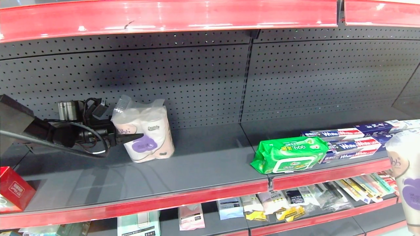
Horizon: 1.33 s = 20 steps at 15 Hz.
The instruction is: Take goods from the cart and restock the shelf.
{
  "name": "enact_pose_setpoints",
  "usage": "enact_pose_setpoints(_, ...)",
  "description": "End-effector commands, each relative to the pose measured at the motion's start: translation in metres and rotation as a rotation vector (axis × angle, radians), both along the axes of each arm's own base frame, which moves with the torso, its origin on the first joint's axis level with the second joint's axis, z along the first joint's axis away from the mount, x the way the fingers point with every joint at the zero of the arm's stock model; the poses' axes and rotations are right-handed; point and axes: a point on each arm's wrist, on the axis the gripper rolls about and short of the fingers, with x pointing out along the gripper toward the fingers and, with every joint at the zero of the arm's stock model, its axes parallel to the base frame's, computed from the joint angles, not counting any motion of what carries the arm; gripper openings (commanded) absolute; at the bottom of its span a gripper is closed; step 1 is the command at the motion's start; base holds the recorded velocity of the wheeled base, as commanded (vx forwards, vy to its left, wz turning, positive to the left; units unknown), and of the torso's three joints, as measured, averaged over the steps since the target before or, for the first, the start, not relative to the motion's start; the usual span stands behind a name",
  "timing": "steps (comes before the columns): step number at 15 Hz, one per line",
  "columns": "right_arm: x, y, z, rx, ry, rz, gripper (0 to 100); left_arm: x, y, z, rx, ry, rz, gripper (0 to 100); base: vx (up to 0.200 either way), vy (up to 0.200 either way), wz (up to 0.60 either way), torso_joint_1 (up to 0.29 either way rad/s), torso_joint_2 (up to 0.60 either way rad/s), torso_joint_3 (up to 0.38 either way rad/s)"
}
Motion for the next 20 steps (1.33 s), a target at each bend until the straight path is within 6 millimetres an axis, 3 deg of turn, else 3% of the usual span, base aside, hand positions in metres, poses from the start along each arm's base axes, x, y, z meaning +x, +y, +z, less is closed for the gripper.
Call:
enact_pose_setpoints(1,0.002,0.000,-0.001,0.001,0.008,0.001,0,0.001,-0.004,0.001,0.004,-0.002,-0.003,100,0.000,0.000,0.00,0.000,0.00,0.000)
enact_pose_setpoints(4,0.003,0.000,-0.001,0.002,0.011,0.004,0,0.002,-0.012,-0.001,0.004,0.008,-0.014,100,0.000,0.000,0.00,0.000,0.00,0.000)
enact_pose_setpoints(5,0.003,0.000,-0.001,0.003,0.014,0.004,0,0.002,-0.013,-0.001,0.003,0.011,-0.017,0,0.000,0.000,0.00,0.000,0.00,0.000)
enact_pose_setpoints(11,0.005,-0.001,-0.003,0.006,0.027,0.005,0,-0.003,-0.015,-0.006,-0.006,0.046,-0.018,0,0.000,0.000,0.00,0.000,0.00,0.000)
enact_pose_setpoints(20,0.007,-0.001,0.000,0.005,0.021,0.007,0,-0.059,-0.022,0.003,-0.044,0.119,-0.055,0,0.000,0.000,0.00,0.000,0.00,0.000)
